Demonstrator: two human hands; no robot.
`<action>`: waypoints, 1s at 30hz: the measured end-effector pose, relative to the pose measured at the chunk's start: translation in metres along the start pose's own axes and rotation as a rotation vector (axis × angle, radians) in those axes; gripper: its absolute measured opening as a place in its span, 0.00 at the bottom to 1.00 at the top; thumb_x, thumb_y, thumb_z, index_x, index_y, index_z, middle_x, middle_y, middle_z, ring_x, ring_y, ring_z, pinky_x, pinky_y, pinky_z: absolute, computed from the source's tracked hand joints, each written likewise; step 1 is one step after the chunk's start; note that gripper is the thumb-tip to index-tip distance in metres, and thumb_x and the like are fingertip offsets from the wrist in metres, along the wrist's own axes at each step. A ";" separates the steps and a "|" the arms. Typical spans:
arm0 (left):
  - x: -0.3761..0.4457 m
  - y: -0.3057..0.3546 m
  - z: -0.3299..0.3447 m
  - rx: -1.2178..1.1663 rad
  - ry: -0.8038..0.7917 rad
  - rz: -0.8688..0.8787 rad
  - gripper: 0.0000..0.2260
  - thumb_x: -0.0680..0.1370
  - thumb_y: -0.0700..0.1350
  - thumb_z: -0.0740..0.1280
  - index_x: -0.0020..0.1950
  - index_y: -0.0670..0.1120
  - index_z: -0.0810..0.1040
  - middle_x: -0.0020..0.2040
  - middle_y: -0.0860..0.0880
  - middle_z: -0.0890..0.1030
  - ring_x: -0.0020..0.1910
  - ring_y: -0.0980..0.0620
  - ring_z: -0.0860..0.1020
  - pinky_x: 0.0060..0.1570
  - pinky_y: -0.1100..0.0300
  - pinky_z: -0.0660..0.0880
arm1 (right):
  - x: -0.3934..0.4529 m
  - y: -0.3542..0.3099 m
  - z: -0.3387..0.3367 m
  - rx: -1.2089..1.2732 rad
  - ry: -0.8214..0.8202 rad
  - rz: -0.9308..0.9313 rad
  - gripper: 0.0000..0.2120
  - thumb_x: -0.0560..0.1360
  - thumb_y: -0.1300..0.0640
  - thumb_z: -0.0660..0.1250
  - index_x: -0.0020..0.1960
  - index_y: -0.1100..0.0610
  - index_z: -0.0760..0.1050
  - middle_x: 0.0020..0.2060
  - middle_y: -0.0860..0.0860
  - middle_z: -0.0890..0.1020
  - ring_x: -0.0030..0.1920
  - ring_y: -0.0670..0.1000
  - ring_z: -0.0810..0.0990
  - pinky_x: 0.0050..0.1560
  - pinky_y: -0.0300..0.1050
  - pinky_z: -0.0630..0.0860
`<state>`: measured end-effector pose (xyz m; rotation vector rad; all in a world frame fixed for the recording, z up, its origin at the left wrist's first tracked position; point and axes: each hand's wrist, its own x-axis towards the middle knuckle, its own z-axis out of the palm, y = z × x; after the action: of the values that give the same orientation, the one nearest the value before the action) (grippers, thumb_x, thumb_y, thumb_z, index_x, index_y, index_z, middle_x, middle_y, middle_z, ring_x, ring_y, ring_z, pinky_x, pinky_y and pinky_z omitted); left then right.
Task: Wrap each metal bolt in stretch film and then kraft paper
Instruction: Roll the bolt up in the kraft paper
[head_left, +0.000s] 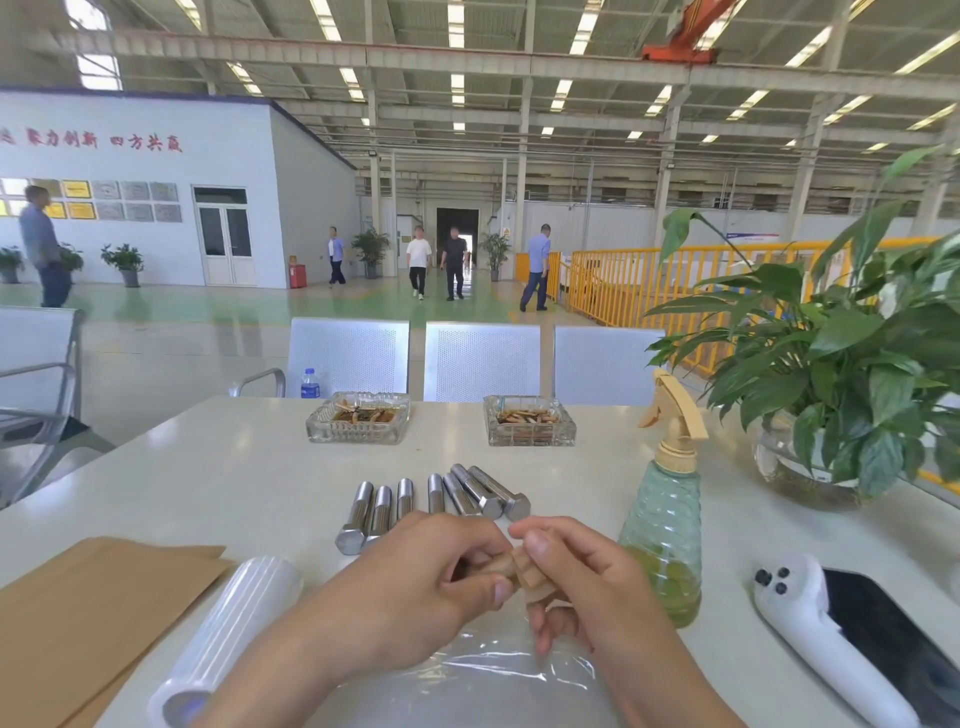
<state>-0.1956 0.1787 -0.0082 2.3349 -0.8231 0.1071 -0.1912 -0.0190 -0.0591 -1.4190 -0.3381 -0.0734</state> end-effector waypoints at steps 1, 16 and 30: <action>0.000 0.000 0.000 0.018 0.000 0.000 0.06 0.80 0.50 0.68 0.49 0.48 0.78 0.40 0.46 0.79 0.40 0.47 0.74 0.41 0.51 0.71 | 0.000 0.002 0.001 -0.027 0.012 -0.005 0.15 0.72 0.46 0.73 0.52 0.55 0.85 0.36 0.59 0.81 0.30 0.55 0.78 0.28 0.47 0.77; 0.002 -0.001 0.004 0.010 -0.035 -0.016 0.09 0.80 0.51 0.69 0.48 0.45 0.79 0.40 0.43 0.77 0.40 0.45 0.73 0.39 0.53 0.68 | -0.003 0.007 0.001 -0.159 0.013 -0.087 0.10 0.76 0.48 0.68 0.38 0.51 0.75 0.27 0.57 0.76 0.23 0.54 0.70 0.23 0.42 0.68; -0.032 -0.031 -0.015 -0.764 0.282 -0.337 0.23 0.66 0.62 0.76 0.58 0.54 0.84 0.54 0.48 0.87 0.49 0.50 0.85 0.41 0.60 0.80 | 0.000 -0.002 -0.010 0.287 0.242 0.108 0.09 0.80 0.56 0.67 0.45 0.60 0.73 0.30 0.56 0.73 0.24 0.48 0.68 0.21 0.40 0.66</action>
<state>-0.2012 0.2230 -0.0229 1.6452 -0.2462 -0.0235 -0.1900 -0.0287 -0.0583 -1.1265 -0.0673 -0.1033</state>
